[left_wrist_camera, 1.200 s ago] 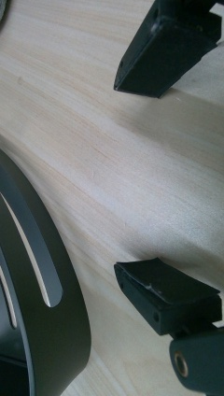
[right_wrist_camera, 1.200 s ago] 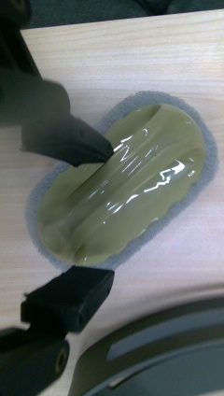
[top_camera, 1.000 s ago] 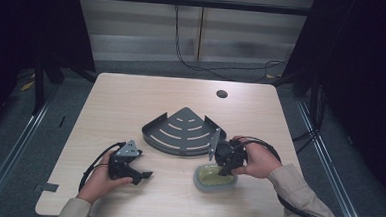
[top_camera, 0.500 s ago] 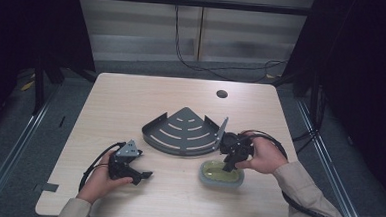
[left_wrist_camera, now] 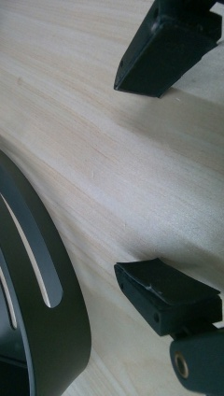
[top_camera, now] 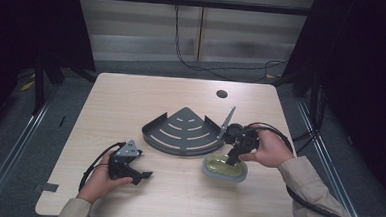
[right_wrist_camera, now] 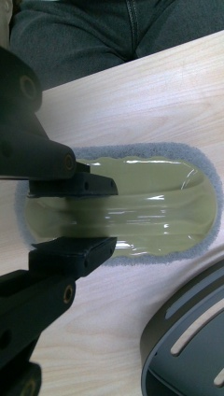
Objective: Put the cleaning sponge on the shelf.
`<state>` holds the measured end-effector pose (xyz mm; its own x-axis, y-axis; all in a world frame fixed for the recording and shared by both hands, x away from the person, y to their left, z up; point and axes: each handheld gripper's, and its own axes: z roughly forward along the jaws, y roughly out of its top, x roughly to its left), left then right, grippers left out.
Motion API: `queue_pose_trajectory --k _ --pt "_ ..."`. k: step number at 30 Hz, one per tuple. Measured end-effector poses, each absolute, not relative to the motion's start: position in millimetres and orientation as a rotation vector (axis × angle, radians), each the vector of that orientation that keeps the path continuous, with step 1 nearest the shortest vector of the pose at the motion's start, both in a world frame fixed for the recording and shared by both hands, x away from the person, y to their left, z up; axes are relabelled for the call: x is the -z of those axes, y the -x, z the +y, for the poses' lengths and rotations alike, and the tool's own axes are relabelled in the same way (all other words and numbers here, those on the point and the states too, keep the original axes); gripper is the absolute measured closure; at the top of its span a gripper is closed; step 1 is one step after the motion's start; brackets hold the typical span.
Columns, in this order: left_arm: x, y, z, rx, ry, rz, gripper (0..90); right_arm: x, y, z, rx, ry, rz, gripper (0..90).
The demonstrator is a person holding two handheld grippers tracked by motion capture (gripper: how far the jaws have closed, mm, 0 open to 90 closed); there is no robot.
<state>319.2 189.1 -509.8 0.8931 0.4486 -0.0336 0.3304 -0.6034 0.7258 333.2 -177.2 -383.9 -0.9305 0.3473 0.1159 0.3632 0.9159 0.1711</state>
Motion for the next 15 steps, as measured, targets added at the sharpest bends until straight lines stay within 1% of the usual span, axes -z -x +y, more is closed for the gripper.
queue_pose_trajectory --k 15 --pt "509.8 -319.2 189.1 -0.194 -2.269 0.555 10.7 368.1 -341.3 -182.3 0.292 0.651 -2.969 70.9"
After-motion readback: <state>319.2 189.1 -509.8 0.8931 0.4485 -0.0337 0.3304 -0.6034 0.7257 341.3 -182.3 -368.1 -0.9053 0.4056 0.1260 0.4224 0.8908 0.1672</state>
